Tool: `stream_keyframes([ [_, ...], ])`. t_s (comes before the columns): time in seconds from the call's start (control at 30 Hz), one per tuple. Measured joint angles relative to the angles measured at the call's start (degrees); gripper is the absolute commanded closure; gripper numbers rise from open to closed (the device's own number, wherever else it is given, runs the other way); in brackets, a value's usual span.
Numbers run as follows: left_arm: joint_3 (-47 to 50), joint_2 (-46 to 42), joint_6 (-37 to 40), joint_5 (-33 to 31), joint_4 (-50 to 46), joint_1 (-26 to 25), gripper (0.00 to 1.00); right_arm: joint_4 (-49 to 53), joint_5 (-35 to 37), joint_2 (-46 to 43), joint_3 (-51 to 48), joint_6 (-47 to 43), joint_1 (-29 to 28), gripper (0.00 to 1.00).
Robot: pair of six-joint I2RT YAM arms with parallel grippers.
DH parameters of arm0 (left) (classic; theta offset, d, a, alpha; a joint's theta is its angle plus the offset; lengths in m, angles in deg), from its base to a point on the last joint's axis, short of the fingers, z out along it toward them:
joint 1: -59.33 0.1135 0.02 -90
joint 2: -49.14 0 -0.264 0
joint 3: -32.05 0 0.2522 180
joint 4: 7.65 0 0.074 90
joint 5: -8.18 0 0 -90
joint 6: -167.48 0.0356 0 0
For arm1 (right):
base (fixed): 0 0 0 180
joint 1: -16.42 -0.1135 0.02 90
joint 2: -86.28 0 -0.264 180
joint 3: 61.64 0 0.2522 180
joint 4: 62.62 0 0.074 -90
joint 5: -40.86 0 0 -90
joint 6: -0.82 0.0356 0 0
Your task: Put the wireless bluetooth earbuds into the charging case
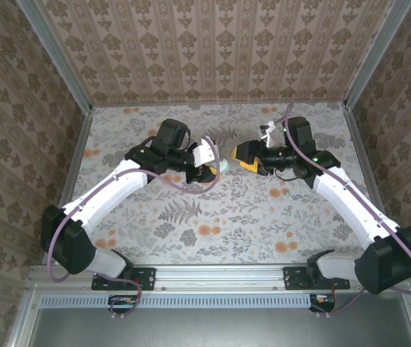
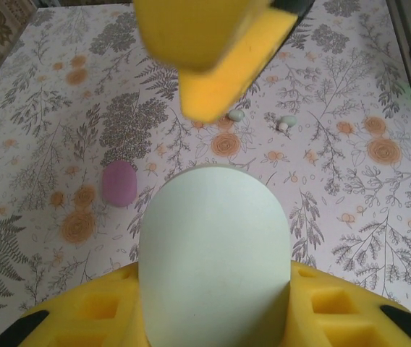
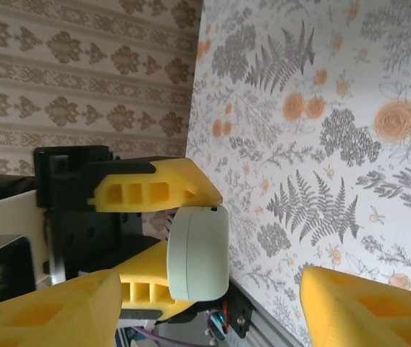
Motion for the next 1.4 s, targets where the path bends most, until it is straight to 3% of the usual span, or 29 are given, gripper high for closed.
stream_keyframes([
  [0.47,0.0,0.0,0.63,-2.99,-0.28,-1.36,0.68,2.29,-0.02,5.53,3.45,-1.07,-3.63,0.43],
  [0.9,0.0,0.04,0.63,-3.52,-0.76,-1.73,0.68,3.87,-0.28,7.8,5.05,-2.78,-4.37,0.63],
  [1.17,0.0,0.04,0.63,-4.17,-0.85,-1.73,0.68,3.89,-0.68,7.78,5.18,-2.75,-4.46,0.59],
  [1.4,-0.02,0.04,0.66,-4.72,-0.87,-1.75,0.68,4.87,-1.33,7.8,5.22,-3.41,-4.46,0.68],
])
